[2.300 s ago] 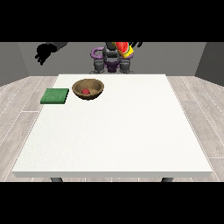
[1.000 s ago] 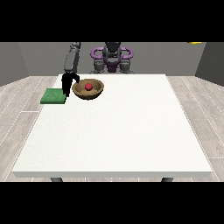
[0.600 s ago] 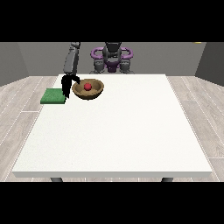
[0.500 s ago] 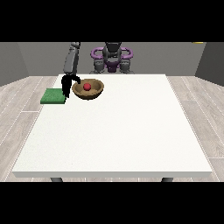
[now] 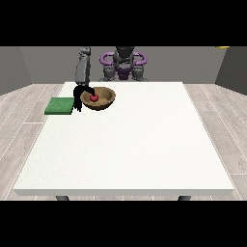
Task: Pick the cup and pour the ball into the bowl, then pick the bowl and place it on the pad
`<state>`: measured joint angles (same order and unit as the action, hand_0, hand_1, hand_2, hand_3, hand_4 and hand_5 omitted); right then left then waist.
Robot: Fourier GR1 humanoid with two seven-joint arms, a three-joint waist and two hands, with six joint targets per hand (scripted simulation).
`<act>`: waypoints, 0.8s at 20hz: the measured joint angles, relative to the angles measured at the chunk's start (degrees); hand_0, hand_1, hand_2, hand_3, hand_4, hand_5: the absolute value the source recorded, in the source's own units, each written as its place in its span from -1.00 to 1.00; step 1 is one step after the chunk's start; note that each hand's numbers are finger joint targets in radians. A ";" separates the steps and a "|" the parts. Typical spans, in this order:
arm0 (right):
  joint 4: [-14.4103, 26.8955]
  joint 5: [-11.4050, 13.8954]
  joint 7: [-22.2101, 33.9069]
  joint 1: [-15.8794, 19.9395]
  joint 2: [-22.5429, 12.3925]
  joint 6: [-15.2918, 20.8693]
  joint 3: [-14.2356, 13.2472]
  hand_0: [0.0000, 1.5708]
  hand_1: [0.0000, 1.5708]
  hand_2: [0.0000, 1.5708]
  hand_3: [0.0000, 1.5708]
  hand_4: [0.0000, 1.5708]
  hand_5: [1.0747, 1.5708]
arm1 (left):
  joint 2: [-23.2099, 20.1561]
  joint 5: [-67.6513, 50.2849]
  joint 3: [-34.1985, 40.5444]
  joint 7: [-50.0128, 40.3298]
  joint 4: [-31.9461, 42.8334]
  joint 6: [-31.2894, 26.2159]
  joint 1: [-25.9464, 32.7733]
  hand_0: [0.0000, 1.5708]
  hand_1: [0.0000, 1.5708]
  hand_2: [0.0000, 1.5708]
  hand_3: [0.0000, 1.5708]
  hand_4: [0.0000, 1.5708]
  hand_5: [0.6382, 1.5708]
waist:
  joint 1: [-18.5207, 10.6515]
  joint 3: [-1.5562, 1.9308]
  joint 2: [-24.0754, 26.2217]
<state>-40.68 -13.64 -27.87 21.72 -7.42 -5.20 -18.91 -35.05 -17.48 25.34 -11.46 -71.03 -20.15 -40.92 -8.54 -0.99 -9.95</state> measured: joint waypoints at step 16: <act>-7.06 2.52 2.80 -5.28 -2.02 12.75 2.20 1.00 1.00 1.00 0.50 0.27 0.89 | -2.58 -3.56 2.49 0.01 0.35 -2.60 -0.53 -1.00 -1.00 -1.00 -1.00 0.52 0.90 | -3.89 0.27 -1.29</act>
<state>-47.74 -11.12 -25.08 16.44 -9.44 7.55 -16.71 -37.63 -21.05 27.83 -11.45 -70.68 -22.75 -41.45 -12.42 -0.72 -11.24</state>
